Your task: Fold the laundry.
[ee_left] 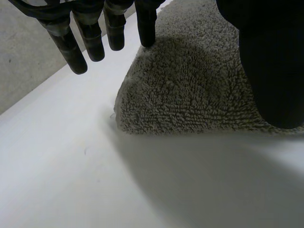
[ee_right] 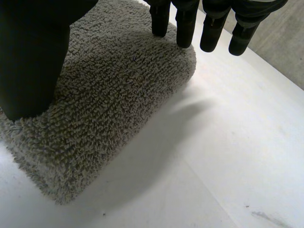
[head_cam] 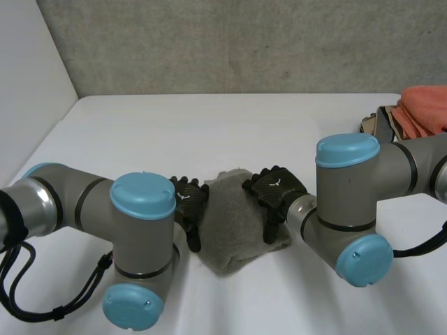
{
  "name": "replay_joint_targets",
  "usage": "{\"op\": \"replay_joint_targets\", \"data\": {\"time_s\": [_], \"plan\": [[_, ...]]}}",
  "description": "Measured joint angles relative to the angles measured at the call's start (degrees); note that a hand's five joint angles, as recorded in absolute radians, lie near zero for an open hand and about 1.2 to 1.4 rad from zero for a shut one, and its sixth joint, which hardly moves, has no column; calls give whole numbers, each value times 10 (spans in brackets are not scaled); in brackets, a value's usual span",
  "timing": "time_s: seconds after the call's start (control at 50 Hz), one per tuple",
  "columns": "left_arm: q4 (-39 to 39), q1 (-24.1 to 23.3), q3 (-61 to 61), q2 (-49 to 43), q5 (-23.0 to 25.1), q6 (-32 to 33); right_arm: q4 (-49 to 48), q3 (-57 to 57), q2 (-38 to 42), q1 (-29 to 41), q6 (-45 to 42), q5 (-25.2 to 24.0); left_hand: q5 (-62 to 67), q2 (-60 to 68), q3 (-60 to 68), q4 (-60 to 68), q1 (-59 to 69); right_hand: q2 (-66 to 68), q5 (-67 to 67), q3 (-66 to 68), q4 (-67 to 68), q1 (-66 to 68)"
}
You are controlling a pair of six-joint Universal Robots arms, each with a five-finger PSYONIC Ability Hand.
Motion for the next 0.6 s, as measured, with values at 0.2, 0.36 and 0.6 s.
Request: {"op": "replay_joint_targets", "data": {"time_s": [0.2, 0.36, 0.6], "plan": [[-4, -9, 32, 45, 3, 4, -35, 32, -57, -5, 2, -4, 0, 0, 0, 0, 0, 0, -1, 0, 0, 0], [-5, -2, 35, 142, 91, 2, -107, 162, -172, -8, -26, -62, 0, 0, 0, 0, 0, 0, -1, 0, 0, 0], [-72, 46, 47, 163, 292, -4, -281, 366, -214, -4, -79, -135, 0, -1, -1, -1, -2, 0, -1, 0, 0, 0]]}}
